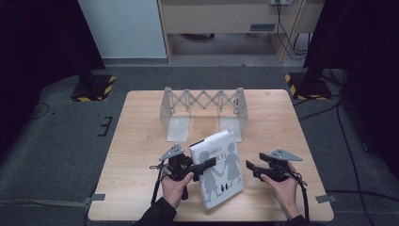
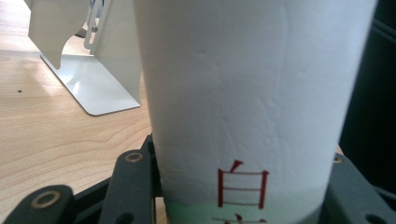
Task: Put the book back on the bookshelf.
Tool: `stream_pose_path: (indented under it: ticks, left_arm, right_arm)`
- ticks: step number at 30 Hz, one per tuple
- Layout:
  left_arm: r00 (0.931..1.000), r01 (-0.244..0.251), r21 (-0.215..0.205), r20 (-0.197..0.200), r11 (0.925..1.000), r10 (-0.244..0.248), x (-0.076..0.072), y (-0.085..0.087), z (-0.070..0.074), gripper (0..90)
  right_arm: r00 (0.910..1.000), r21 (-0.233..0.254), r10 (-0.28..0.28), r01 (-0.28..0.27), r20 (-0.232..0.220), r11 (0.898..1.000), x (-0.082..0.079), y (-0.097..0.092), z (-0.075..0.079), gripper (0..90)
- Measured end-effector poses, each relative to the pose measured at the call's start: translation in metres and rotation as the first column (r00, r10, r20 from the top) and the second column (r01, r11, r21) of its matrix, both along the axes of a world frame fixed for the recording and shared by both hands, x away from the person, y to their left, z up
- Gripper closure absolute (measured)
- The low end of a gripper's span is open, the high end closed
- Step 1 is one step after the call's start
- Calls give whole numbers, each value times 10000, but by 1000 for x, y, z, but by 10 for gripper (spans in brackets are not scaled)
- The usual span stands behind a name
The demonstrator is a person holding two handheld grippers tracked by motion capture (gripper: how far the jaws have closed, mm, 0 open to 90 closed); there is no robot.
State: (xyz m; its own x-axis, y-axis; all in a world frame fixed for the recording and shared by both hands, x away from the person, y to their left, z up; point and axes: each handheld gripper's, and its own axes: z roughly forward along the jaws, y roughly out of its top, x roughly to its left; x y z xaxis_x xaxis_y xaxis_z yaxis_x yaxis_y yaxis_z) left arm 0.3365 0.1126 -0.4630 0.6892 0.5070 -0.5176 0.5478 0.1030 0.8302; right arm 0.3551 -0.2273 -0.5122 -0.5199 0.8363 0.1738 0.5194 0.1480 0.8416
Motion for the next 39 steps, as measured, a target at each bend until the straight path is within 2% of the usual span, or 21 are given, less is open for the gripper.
stream_pose_path:
  ticks: [2,7,9,15,21,25,33,36,39]
  left_arm:
    - [10000,-11,6,-4,10000,11,-1,0,1,521]
    - [9999,-54,68,97,10000,53,-3,0,5,522]
    - [9999,-86,67,113,9999,85,-3,1,6,523]
    - [9997,-194,188,150,9996,191,-5,4,13,522]
    - [9994,-327,338,94,9989,324,-5,9,19,522]
    - [9990,-418,472,151,9980,411,-4,12,23,521]
    - [9965,-801,687,292,9944,783,-3,23,30,518]
    - [9942,-1004,829,463,9915,968,-2,29,34,518]
    - [9926,-1146,791,489,9903,1110,0,36,37,517]
  right_arm:
    - [9998,-430,-13,5,-197,9991,3,-3,-3,255]
    - [9963,-1019,-337,255,-792,9945,8,-11,-10,217]
    - [9949,-1420,-496,369,-873,9892,10,-16,-13,191]
    - [9899,-2050,-833,584,-1149,9770,14,-22,-21,152]
    - [9894,-2231,-940,675,-1103,9725,15,-22,-24,140]
    - [9908,-2533,-978,714,-932,9647,15,-22,-26,123]
    - [9895,-2539,-1071,795,-968,9640,16,-22,-26,106]
    - [9885,-2537,-1141,858,-990,9635,16,-22,-26,98]
    - [9883,-2527,-1150,864,-1006,9637,16,-21,-26,97]
